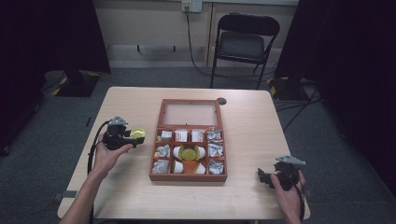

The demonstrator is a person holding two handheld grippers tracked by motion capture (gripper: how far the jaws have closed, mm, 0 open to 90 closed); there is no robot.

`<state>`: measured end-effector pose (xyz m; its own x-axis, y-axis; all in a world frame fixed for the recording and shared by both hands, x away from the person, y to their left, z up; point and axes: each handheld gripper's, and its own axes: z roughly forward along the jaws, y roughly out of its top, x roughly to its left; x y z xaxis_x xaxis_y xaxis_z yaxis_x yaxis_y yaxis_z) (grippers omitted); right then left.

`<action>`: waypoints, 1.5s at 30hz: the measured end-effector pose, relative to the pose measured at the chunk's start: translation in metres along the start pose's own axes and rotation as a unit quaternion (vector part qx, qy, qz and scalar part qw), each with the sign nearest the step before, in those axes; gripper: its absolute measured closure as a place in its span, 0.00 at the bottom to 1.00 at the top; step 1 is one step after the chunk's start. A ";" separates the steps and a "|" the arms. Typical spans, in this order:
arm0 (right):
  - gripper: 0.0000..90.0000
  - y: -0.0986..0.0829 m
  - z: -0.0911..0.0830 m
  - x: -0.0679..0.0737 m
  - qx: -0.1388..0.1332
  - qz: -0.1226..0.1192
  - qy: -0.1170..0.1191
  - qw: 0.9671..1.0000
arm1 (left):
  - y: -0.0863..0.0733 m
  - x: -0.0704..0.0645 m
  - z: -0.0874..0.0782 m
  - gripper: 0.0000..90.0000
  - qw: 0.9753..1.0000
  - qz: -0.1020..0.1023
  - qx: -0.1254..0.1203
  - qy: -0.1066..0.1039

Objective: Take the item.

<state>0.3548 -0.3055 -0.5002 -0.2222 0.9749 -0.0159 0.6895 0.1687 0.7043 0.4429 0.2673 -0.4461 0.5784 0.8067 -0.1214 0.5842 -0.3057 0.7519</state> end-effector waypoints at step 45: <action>0.00 0.000 0.000 0.000 0.000 -0.003 0.003 1.000 | -0.019 0.004 0.019 0.20 0.999 -0.034 0.026 0.000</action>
<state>0.3553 -0.3058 -0.5002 -0.2297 0.9731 -0.0160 0.6878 0.1739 0.7048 0.4450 0.2663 -0.4728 0.5367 0.8261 -0.1715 0.6513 -0.2764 0.7067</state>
